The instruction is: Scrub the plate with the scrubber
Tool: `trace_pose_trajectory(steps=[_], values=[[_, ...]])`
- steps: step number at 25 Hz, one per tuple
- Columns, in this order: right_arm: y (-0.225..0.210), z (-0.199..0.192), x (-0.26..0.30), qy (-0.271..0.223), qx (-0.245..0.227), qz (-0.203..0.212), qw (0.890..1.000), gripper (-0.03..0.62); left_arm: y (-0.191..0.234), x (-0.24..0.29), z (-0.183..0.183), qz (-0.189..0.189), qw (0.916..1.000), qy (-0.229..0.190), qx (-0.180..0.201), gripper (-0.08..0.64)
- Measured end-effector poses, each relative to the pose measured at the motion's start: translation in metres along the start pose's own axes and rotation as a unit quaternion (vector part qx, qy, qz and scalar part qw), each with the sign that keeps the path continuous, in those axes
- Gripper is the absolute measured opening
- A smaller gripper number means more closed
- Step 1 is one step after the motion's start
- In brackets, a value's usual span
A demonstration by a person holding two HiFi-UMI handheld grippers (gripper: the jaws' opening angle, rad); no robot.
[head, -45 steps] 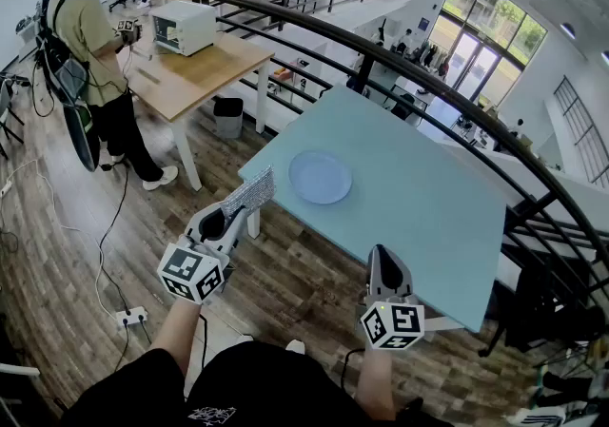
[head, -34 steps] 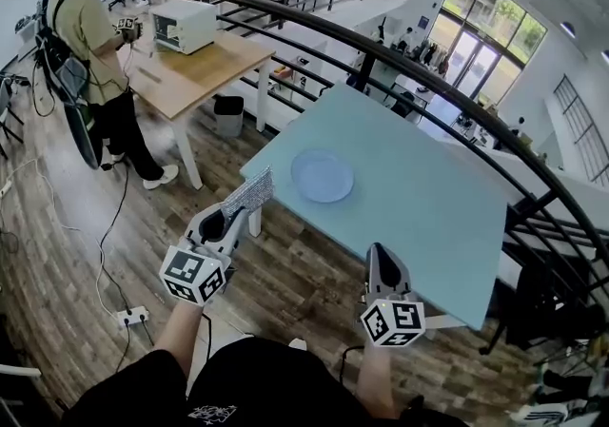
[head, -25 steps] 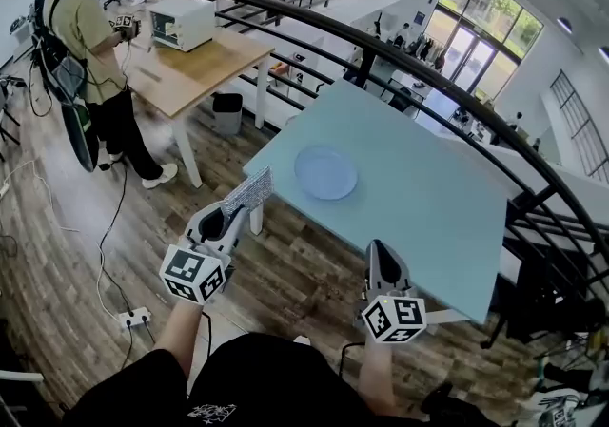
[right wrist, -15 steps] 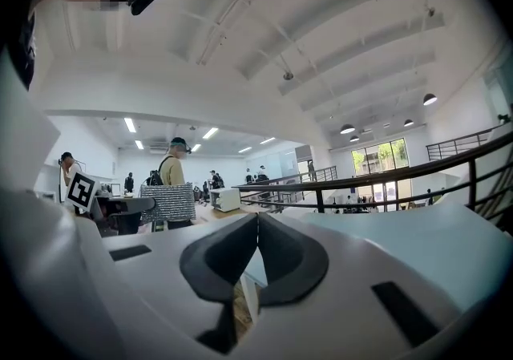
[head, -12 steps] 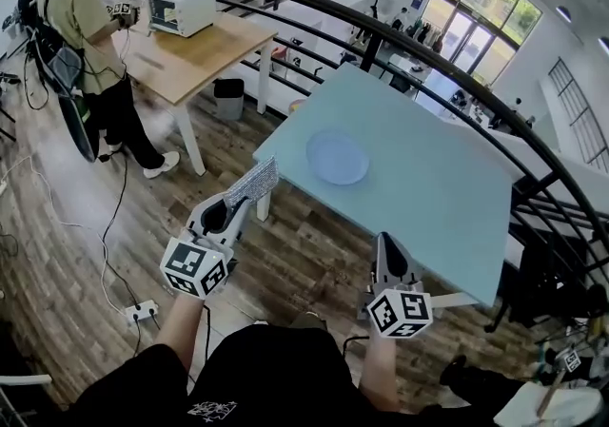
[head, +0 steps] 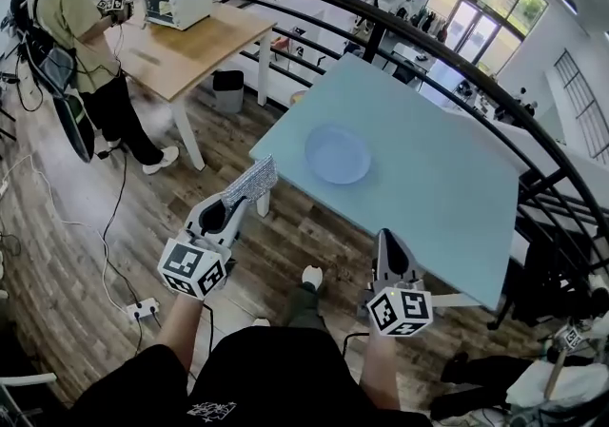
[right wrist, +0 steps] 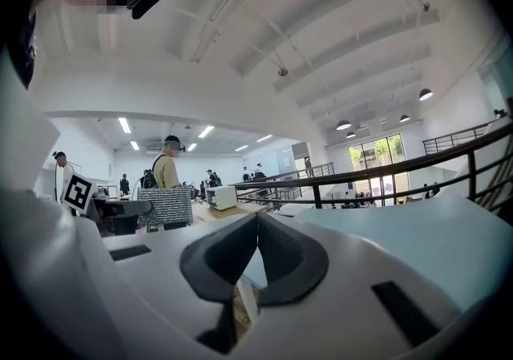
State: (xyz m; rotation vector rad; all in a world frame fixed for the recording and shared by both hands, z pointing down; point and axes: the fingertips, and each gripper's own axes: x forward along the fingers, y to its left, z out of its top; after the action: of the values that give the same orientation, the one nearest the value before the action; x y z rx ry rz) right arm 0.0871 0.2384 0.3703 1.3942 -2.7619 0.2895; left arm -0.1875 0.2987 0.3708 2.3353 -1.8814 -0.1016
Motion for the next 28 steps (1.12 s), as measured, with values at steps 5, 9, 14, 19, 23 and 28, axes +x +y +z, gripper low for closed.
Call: trace_pose_trajectory(steps=[5, 9, 14, 19, 23, 28], values=[[-0.036, 0.003, 0.044, 0.006, 0.011, 0.007, 1.000, 0.008, 0.010, 0.049, -0.003, 0.008, 0.9999, 0.008, -0.001, 0.085], [-0.067, 0.003, 0.080, 0.011, 0.020, 0.012, 1.000, 0.008, 0.016, 0.091, -0.009, 0.015, 0.9997, 0.017, -0.007, 0.084], [-0.106, 0.002, 0.124, 0.028, 0.032, 0.021, 0.999, 0.008, 0.015, 0.147, -0.009, 0.018, 0.9994, 0.030, -0.007, 0.084], [-0.145, -0.001, 0.165, 0.048, 0.036, 0.036, 0.998, 0.008, 0.013, 0.199, -0.017, 0.028, 0.9985, 0.045, -0.012, 0.084], [-0.166, -0.002, 0.189, 0.066, 0.042, 0.062, 0.995, 0.008, 0.004, 0.237, -0.022, 0.025, 0.9981, 0.055, -0.015, 0.084], [-0.189, -0.021, 0.221, 0.097, 0.048, 0.088, 0.990, 0.008, 0.000, 0.275, -0.039, 0.020, 0.9968, 0.073, -0.023, 0.084]])
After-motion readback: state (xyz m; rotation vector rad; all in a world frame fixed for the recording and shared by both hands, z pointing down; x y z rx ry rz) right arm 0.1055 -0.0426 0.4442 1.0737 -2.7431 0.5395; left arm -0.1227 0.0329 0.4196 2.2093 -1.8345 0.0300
